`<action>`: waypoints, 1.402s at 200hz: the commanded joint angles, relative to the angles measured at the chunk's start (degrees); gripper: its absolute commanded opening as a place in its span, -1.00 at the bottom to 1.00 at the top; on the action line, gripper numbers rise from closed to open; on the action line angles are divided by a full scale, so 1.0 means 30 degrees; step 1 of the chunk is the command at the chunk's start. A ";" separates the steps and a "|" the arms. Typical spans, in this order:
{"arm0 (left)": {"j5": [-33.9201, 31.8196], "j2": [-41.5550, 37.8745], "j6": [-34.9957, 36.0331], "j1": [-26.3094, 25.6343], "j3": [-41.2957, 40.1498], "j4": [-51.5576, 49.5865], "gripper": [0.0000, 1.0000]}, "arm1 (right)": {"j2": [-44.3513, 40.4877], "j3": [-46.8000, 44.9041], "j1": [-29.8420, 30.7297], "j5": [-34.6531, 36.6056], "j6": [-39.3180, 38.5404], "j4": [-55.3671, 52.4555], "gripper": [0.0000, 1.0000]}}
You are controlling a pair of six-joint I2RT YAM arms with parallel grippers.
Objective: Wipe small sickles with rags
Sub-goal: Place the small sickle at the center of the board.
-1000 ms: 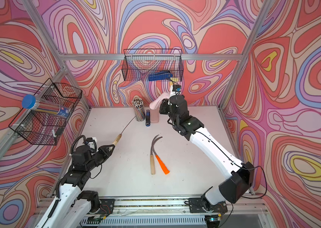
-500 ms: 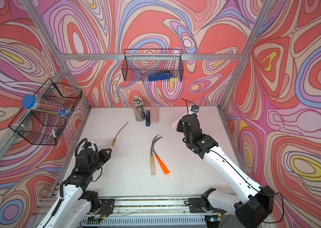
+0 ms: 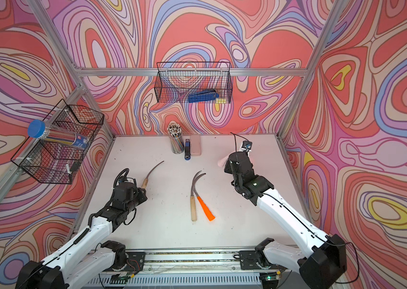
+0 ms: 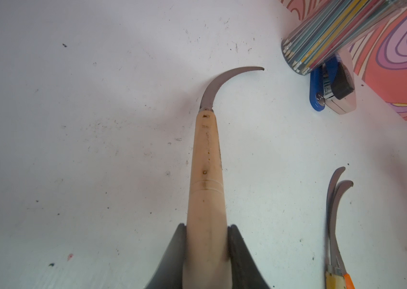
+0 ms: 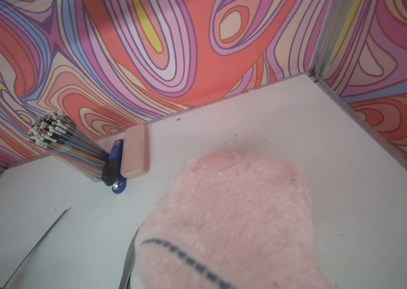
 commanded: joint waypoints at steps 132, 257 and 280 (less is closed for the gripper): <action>-0.1818 0.6914 -0.1846 -0.3349 0.1734 0.0566 -0.96 | -0.0099 0.0779 -0.0063 -0.0255 0.0148 -0.0065 -1.00; -0.3109 0.6299 -0.2133 -0.3918 0.2965 -0.1843 0.42 | -0.0346 0.0651 -0.0062 -0.0040 0.0208 -0.0034 -1.00; -0.2956 0.5923 -0.1945 -0.3972 0.3367 -0.2226 0.47 | -0.0279 0.0684 -0.0062 -0.0260 0.0220 -0.0024 -1.00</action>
